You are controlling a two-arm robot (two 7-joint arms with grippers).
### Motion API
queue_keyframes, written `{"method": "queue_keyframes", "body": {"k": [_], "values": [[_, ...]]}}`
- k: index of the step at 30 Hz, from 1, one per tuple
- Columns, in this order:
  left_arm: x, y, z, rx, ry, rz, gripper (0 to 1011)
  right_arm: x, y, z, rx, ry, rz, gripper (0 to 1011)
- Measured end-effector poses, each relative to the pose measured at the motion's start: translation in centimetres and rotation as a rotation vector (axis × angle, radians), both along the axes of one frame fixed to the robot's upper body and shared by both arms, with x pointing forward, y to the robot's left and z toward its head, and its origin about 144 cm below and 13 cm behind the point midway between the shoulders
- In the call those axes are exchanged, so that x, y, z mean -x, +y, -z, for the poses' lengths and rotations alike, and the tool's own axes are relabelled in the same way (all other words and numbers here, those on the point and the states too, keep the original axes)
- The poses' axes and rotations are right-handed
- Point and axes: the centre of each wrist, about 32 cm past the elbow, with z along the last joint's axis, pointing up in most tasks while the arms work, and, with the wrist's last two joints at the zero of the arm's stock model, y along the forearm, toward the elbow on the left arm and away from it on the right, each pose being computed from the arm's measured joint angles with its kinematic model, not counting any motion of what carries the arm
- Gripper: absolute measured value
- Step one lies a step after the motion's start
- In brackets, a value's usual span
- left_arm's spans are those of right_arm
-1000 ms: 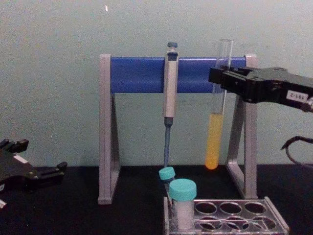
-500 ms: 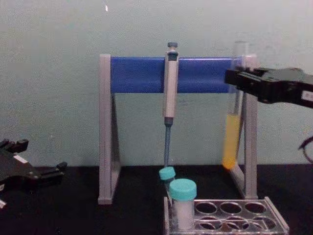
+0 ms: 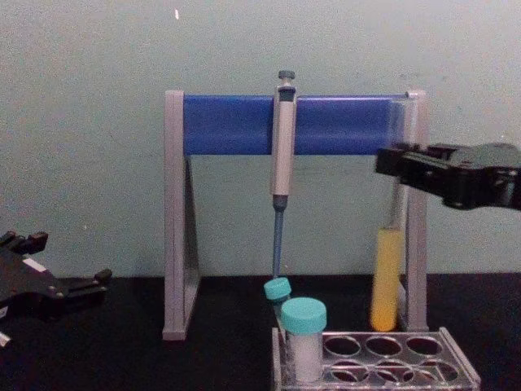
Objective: Pick up the test tube from the test tube rack, shake it, then place it back into the test tube rack.
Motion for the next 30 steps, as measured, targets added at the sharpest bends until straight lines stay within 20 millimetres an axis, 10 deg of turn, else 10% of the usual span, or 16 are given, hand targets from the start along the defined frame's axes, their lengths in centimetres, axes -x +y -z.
{"method": "queue_keyframes", "body": {"k": [13, 30], "values": [[0.0, 0.0, 0.0, 0.000, 0.000, 0.000, 1001, -3.0, 2.1, 0.9, -0.059, -0.067, -0.002, 230], [0.0, 0.0, 0.0, 0.000, 0.000, 0.000, 1001, -2.9, 0.1, 0.5, 0.010, -0.100, 0.092, 232]]}}
